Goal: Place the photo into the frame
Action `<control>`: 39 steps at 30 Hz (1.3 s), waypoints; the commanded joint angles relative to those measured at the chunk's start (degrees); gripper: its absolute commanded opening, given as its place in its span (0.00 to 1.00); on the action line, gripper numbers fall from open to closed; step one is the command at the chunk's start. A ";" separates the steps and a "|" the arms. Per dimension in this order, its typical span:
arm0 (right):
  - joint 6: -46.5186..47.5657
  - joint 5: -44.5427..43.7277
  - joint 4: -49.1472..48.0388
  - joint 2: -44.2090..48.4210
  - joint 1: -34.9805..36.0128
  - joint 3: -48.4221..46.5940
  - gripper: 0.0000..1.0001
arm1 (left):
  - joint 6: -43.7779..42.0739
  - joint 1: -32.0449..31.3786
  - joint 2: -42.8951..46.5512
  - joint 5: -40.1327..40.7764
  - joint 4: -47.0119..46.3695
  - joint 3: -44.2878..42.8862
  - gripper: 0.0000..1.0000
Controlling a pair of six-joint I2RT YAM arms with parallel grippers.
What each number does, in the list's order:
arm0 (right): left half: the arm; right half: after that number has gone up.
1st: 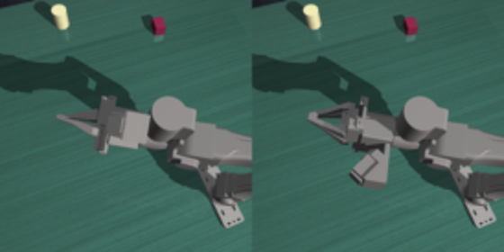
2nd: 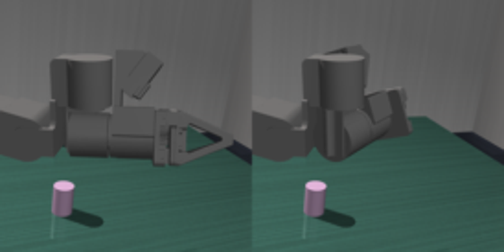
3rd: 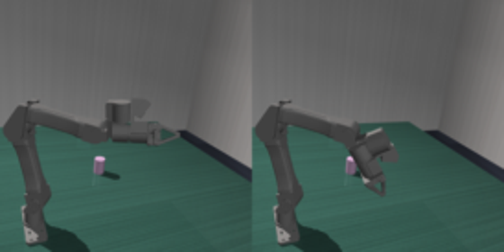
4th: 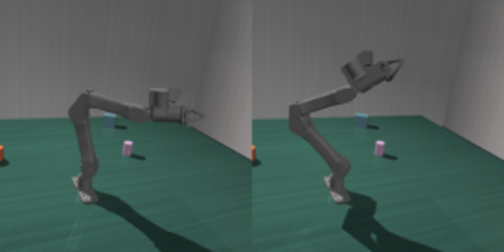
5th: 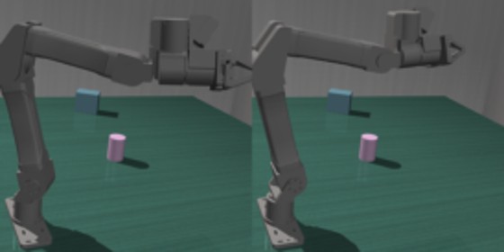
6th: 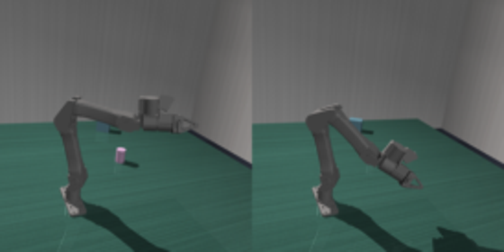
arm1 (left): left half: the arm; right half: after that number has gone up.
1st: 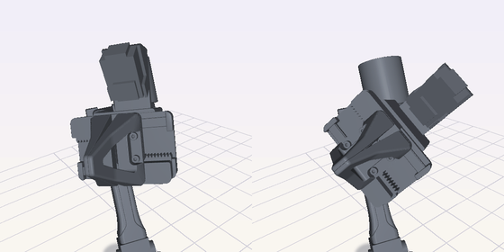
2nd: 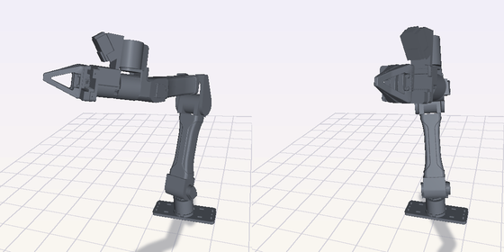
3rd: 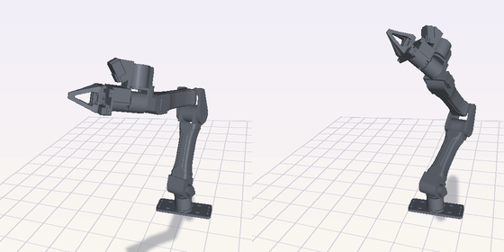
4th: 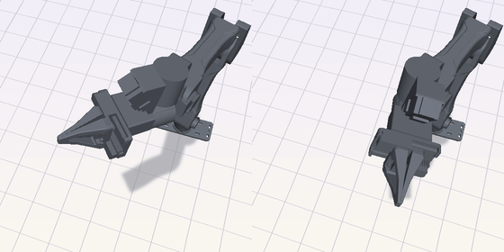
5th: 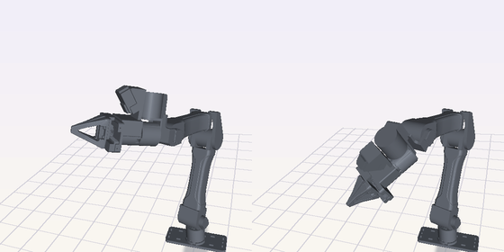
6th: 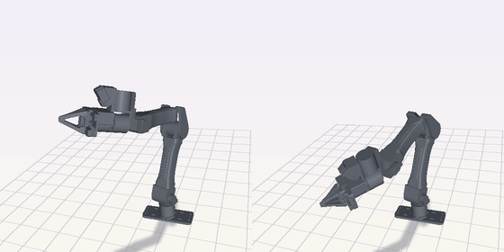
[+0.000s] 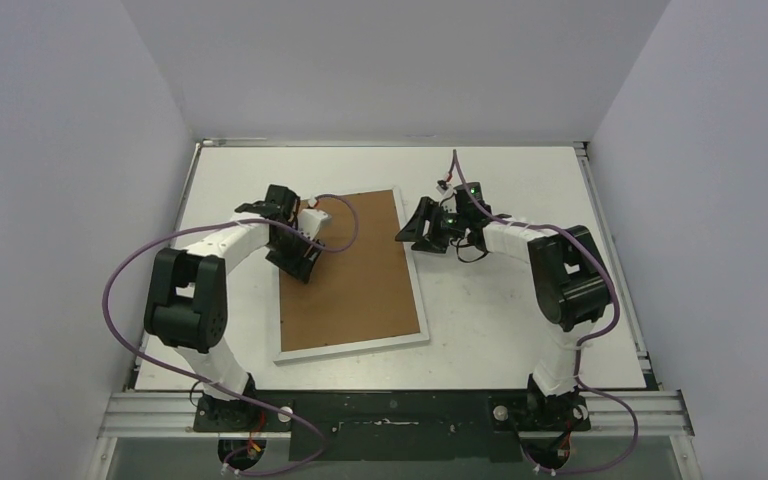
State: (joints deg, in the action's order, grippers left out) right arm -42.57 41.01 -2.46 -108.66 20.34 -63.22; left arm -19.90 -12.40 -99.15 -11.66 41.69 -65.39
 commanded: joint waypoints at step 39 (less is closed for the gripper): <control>0.52 1.00 -1.23 -5.33 2.88 1.80 0.58 | -2.68 -3.41 3.72 7.29 -4.96 3.77 0.55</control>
State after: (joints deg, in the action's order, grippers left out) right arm -43.86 45.10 -5.69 -110.85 22.33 -61.69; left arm -21.28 -15.73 -96.42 -5.50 37.87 -61.76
